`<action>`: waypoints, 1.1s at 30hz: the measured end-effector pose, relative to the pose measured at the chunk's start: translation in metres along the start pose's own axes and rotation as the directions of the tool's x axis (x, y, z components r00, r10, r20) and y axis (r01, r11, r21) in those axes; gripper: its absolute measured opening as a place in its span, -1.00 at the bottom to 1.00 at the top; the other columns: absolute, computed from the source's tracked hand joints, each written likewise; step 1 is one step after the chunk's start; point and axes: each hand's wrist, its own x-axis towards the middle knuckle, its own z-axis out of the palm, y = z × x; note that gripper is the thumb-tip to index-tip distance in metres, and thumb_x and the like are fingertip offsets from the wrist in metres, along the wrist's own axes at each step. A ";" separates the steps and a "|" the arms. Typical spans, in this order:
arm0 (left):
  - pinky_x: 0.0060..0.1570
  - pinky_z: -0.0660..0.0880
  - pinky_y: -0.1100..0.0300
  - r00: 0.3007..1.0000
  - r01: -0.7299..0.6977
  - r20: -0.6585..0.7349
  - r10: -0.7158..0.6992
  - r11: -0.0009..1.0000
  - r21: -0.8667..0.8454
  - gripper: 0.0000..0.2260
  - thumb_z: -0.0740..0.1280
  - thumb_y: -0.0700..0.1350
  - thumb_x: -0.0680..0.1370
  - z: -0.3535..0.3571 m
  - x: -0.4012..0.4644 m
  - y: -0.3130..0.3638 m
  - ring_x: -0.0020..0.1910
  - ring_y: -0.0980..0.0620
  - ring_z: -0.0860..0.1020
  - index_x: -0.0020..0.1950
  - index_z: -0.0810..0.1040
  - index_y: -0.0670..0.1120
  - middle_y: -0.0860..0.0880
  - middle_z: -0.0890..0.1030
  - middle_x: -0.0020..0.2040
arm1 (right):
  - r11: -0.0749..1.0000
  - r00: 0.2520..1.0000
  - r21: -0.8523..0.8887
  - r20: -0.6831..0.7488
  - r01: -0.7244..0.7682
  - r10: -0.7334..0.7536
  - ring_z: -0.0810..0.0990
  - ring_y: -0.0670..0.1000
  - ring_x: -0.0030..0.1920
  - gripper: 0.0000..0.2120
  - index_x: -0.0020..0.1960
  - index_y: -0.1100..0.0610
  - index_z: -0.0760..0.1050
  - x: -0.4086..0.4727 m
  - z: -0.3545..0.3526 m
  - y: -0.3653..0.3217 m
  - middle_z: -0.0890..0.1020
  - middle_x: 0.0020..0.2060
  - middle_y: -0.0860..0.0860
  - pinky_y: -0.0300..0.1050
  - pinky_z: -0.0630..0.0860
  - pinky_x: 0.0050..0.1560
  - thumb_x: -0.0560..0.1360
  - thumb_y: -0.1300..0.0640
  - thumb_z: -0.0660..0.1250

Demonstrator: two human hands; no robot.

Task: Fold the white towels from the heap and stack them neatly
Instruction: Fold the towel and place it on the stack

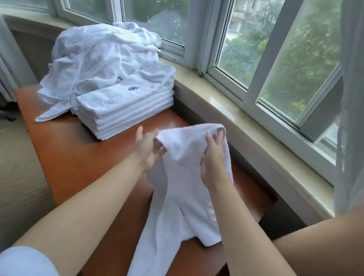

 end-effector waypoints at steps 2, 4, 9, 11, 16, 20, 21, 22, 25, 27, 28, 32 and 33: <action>0.02 0.52 -0.02 0.997 -0.047 0.060 0.045 0.999 0.028 -0.46 0.14 0.08 0.66 -0.005 0.024 0.016 0.05 -0.07 0.56 0.58 -0.01 0.11 -0.03 0.44 0.36 | 0.991 0.995 -0.098 0.033 0.095 -0.092 0.22 -0.04 0.48 -0.50 0.53 -0.16 0.14 0.017 0.013 -0.002 0.15 0.54 -0.09 0.04 0.23 0.46 0.62 -0.11 0.18; 0.15 0.45 -0.05 0.998 -0.052 0.044 0.042 0.963 0.265 -0.47 0.09 0.14 0.66 -0.012 0.042 0.018 0.21 -0.12 0.50 0.58 -0.03 0.14 0.00 0.31 0.48 | 0.990 0.999 -0.138 -0.023 0.029 -0.032 0.27 -0.12 0.38 -0.54 0.51 -0.12 0.22 0.025 0.024 0.015 0.21 0.50 -0.11 -0.15 0.26 0.33 0.63 -0.05 0.19; 0.19 0.48 -0.02 0.996 0.062 -0.016 -0.084 0.576 0.815 -0.58 0.29 -0.20 0.57 -0.062 0.060 -0.064 0.20 -0.19 0.52 0.44 0.38 -0.16 -0.19 0.51 0.29 | 0.879 0.927 -0.368 -0.329 -0.304 0.183 0.41 0.04 0.33 -0.60 0.41 0.09 0.37 0.005 0.000 0.125 0.43 0.37 0.05 -0.23 0.29 0.15 0.58 0.19 0.24; 0.28 0.41 0.01 0.992 0.033 0.007 -0.126 0.316 0.948 -0.52 0.33 -0.12 0.54 -0.076 0.066 -0.086 0.31 -0.18 0.44 0.46 0.36 -0.11 -0.19 0.44 0.35 | 0.820 0.867 -0.430 -0.477 -0.377 0.148 0.42 0.11 0.31 -0.53 0.45 0.15 0.30 0.002 -0.010 0.142 0.36 0.40 0.11 -0.17 0.33 0.16 0.55 0.23 0.25; 0.13 0.48 0.06 0.994 -0.037 0.043 -0.097 0.063 0.997 -0.42 0.27 -0.14 0.49 -0.072 0.079 -0.094 0.19 -0.21 0.47 0.50 0.24 0.06 -0.18 0.41 0.23 | 0.707 0.716 -0.426 -0.678 -0.564 0.163 0.46 0.19 0.26 -0.39 0.50 0.05 0.10 0.023 -0.033 0.140 0.31 0.41 0.09 -0.06 0.36 0.10 0.54 0.08 0.29; 0.14 0.44 0.06 0.992 0.005 -0.008 -0.130 -0.018 1.000 -0.41 0.15 -0.20 0.52 -0.065 0.089 -0.088 0.28 -0.16 0.44 0.54 0.16 0.11 -0.15 0.39 0.32 | 0.634 0.741 -0.466 -0.616 -0.617 0.268 0.46 0.19 0.26 -0.67 0.10 0.02 0.13 0.041 -0.049 0.142 0.46 0.29 0.19 0.01 0.38 0.21 0.53 0.07 0.29; 0.13 0.43 0.07 0.992 0.020 -0.027 -0.120 -0.059 0.998 -0.45 0.15 -0.20 0.53 -0.066 0.090 -0.087 0.29 -0.15 0.43 0.52 0.21 0.08 -0.13 0.38 0.33 | 0.636 0.730 -0.450 -0.625 -0.626 0.277 0.48 0.20 0.25 -0.68 0.11 0.03 0.17 0.045 -0.049 0.142 0.48 0.27 0.20 0.01 0.39 0.20 0.53 0.06 0.31; 0.10 0.43 0.08 0.996 0.039 -0.048 -0.080 -0.102 0.994 -0.50 0.15 -0.20 0.53 -0.068 0.091 -0.086 0.28 -0.13 0.43 0.47 0.29 0.04 -0.12 0.39 0.32 | 0.652 0.706 -0.410 -0.649 -0.638 0.284 0.52 0.20 0.20 -0.67 0.14 0.05 0.22 0.049 -0.049 0.144 0.52 0.22 0.20 0.00 0.41 0.18 0.52 0.03 0.32; 0.05 0.44 0.08 0.973 0.163 -0.136 0.188 -0.133 0.978 -0.72 0.17 -0.23 0.56 -0.079 0.092 -0.080 0.21 -0.11 0.44 0.25 0.47 -0.09 -0.10 0.41 0.24 | 0.713 0.622 -0.267 -0.726 -0.648 0.293 0.64 0.15 -0.19 -0.60 0.24 0.16 0.26 0.052 -0.044 0.146 0.61 -0.21 0.13 -0.02 0.54 0.00 0.54 -0.04 0.27; 0.05 0.43 0.05 0.922 0.238 -0.195 0.336 -0.094 0.967 -0.78 0.19 -0.25 0.57 -0.088 0.094 -0.075 0.19 -0.11 0.43 0.19 0.48 -0.11 -0.10 0.43 0.21 | 0.789 0.599 -0.152 -0.738 -0.595 0.309 0.59 0.13 -0.29 -0.80 0.12 0.15 0.31 0.055 -0.044 0.147 0.51 -0.37 0.06 -0.06 0.53 -0.06 0.60 0.04 0.17; 0.05 0.42 0.04 0.900 0.258 -0.204 0.385 -0.094 0.962 -0.76 0.21 -0.26 0.57 -0.092 0.094 -0.076 0.18 -0.11 0.41 0.21 0.48 -0.10 -0.09 0.42 0.21 | 0.812 0.605 -0.118 -0.730 -0.571 0.319 0.56 0.13 -0.27 -0.85 0.10 0.15 0.35 0.057 -0.044 0.146 0.49 -0.36 0.06 -0.08 0.51 -0.08 0.61 0.09 0.13; 0.17 0.27 0.05 0.848 0.298 -0.263 0.461 -0.003 0.955 -0.60 0.31 -0.29 0.48 -0.096 0.092 -0.085 0.24 -0.13 0.29 0.30 0.40 -0.07 -0.08 0.27 0.35 | 0.830 0.737 -0.205 -0.599 -0.519 0.313 0.49 0.09 -0.26 -0.85 -0.01 0.20 0.42 0.075 -0.029 0.134 0.51 -0.18 0.13 -0.17 0.47 -0.23 0.62 0.19 0.11; 0.19 0.23 0.04 0.856 0.265 -0.229 0.464 -0.014 0.964 -0.57 0.31 -0.30 0.45 -0.096 0.092 -0.088 0.26 -0.14 0.26 0.30 0.40 -0.06 -0.08 0.22 0.39 | 0.868 0.768 -0.200 -0.582 -0.454 0.268 0.48 0.08 -0.25 -0.86 -0.01 0.21 0.44 0.083 -0.022 0.125 0.52 -0.18 0.12 -0.18 0.43 -0.26 0.61 0.22 0.12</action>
